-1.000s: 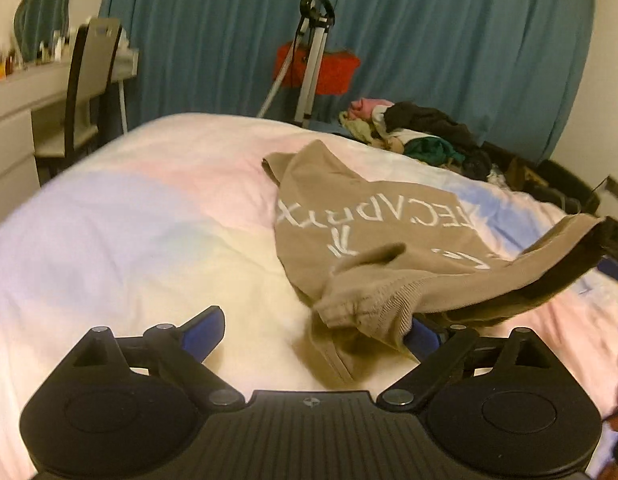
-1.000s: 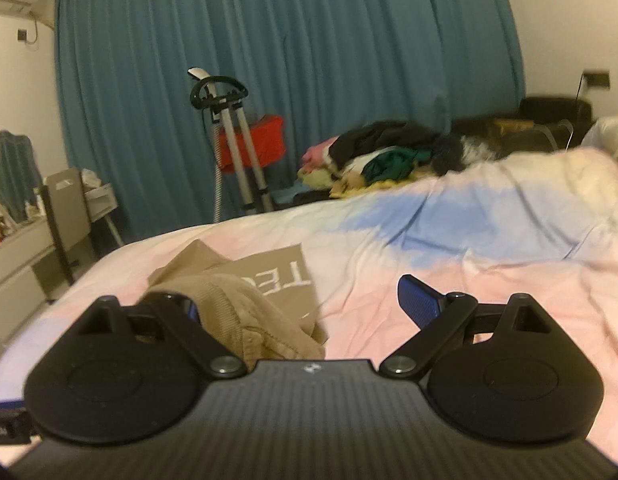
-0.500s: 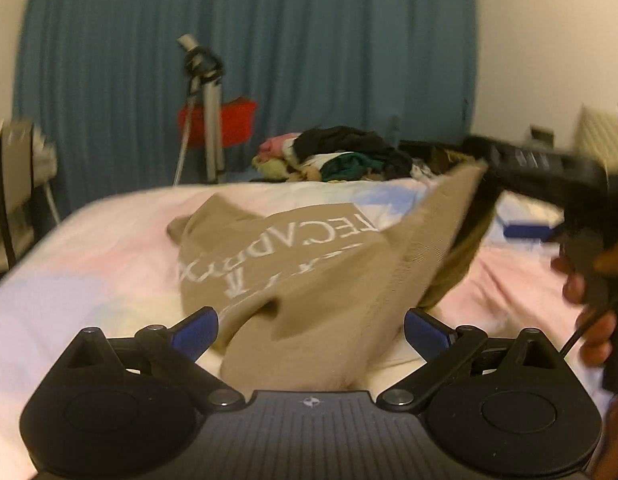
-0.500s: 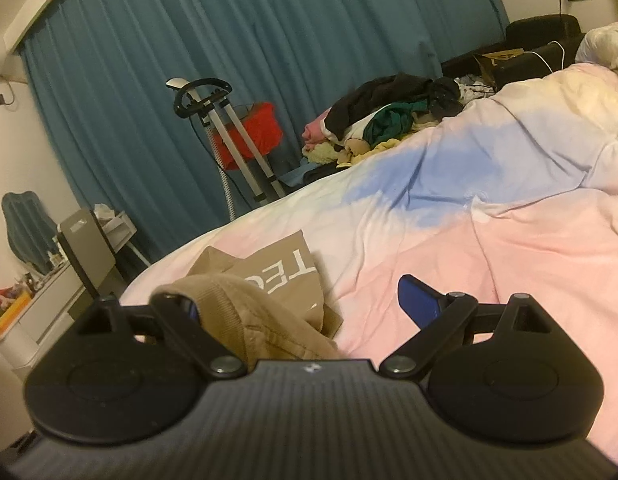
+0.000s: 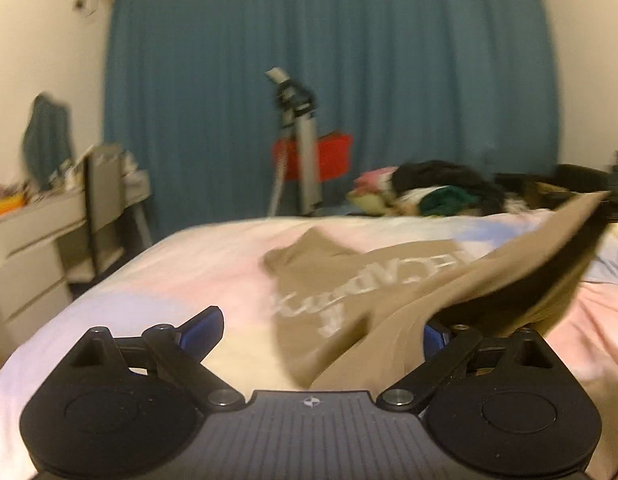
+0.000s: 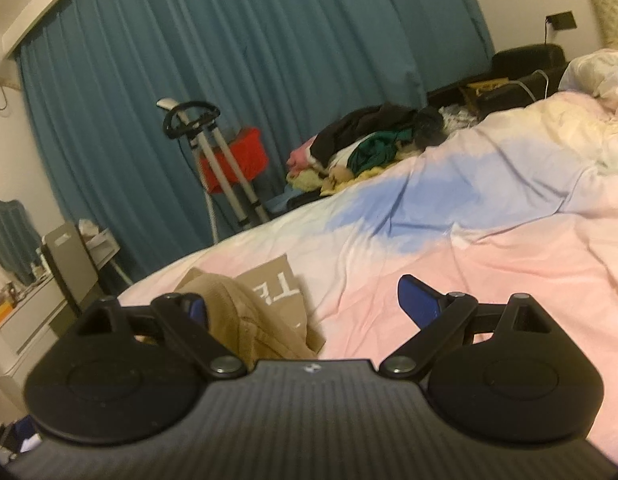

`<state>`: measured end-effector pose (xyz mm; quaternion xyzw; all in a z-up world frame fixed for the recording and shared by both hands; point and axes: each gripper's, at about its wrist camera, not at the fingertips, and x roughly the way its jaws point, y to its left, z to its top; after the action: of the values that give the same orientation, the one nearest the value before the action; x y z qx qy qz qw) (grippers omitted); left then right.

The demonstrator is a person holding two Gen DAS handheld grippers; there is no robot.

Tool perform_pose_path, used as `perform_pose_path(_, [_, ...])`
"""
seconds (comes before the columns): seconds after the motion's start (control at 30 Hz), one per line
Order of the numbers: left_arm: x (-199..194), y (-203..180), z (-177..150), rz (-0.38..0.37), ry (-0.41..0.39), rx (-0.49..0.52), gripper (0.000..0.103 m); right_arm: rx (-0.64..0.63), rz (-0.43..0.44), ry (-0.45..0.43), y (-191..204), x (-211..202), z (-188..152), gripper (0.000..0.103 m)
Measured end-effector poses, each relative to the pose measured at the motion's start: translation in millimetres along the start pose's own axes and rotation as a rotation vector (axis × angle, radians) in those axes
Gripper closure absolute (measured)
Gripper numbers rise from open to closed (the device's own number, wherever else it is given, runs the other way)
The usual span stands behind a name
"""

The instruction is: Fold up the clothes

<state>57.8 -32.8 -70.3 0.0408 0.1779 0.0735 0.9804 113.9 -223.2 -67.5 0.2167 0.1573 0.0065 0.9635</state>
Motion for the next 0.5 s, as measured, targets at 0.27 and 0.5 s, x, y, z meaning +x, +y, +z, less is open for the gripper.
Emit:
perform_pose_path(0.27, [-30, 23, 11, 0.1, -0.158, -0.062, 0.006, -0.063, -0.033, -0.092, 10, -12, -2, 0.01])
perform_pose_path(0.5, [-12, 30, 14, 0.121, -0.051, -0.098, 0.003, -0.06, -0.044, -0.072, 7, -8, -3, 0.01])
